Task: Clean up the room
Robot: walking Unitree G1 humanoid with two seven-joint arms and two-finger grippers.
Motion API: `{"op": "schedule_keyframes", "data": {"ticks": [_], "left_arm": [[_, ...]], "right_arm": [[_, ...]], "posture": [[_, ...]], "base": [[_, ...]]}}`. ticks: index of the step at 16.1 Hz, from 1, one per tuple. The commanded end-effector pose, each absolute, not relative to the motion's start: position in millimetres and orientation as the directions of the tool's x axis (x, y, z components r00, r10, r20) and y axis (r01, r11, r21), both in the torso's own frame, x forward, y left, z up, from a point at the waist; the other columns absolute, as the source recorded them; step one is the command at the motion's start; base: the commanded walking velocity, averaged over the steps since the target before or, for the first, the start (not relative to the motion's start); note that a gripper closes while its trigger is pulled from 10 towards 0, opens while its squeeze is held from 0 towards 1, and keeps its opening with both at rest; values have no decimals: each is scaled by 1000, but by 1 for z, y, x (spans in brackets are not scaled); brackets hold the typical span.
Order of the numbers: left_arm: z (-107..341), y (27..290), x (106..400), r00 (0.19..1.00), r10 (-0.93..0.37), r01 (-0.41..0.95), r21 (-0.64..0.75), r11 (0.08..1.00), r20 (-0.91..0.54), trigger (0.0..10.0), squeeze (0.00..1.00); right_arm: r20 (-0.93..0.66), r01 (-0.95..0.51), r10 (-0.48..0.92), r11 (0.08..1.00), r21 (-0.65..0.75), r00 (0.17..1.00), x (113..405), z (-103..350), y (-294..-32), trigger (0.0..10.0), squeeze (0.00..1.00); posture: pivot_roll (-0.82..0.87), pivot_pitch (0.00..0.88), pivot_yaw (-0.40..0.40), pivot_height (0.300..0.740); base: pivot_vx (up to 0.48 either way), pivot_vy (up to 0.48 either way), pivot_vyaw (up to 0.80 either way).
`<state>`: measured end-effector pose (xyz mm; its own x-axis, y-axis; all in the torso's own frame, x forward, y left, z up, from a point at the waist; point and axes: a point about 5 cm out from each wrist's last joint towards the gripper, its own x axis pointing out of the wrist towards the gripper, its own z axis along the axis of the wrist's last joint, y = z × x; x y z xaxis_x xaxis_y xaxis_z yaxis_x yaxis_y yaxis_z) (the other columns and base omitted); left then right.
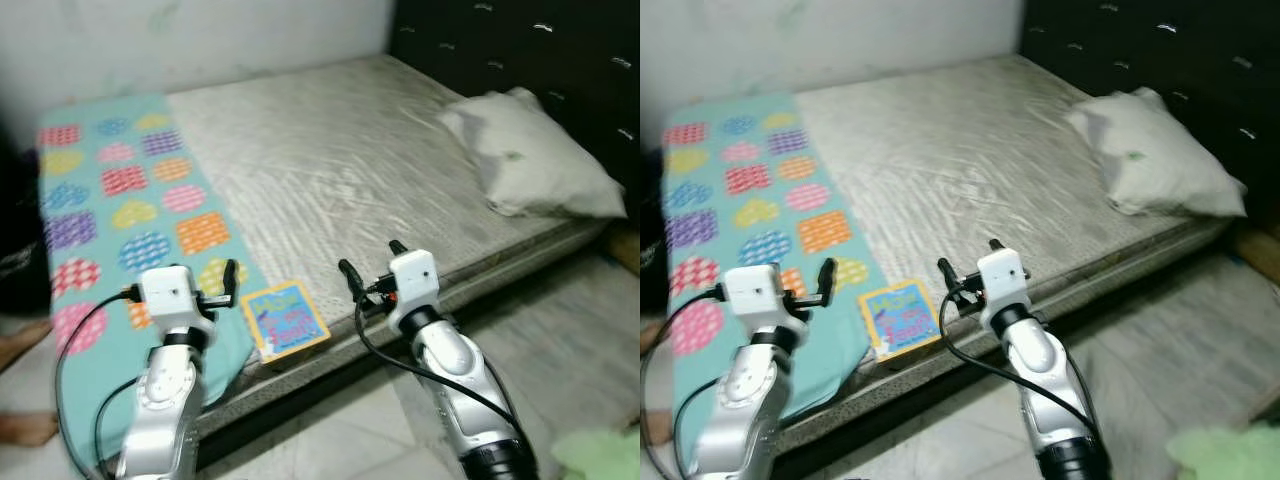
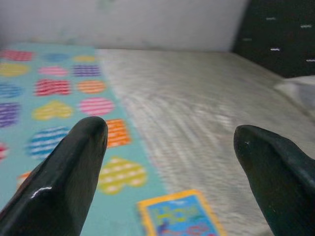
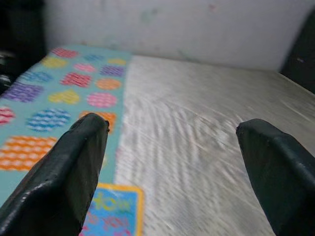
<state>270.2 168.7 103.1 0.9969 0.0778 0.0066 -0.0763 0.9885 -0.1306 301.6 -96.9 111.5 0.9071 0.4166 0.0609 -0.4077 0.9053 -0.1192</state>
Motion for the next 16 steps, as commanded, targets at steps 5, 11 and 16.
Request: {"op": "schedule_keyframes", "data": {"ticks": [5, 11, 16], "left_arm": [[104, 162, 272, 999, 43, -42, -159, 986, 7, 10000, 0], [103, 161, 272, 999, 38, -37, -163, 986, 4, 10000, 0], [103, 162, 272, 999, 37, -36, -161, 986, 1, 10000, 0]], "right_arm": [[60, -416, 426, 901, -125, 903, 302, 110, -97, 10000, 0], [63, -424, 433, 897, -124, 899, 302, 110, -95, 10000, 0], [64, -422, 432, 898, -122, 900, 302, 110, -95, 10000, 0]], "posture": [[-1, 46, -30, 740], [0, 43, -32, 740], [0, 48, -28, 740]], "base": [[0, 0, 619], [0, 113, 0], [0, 354, 0]]}}
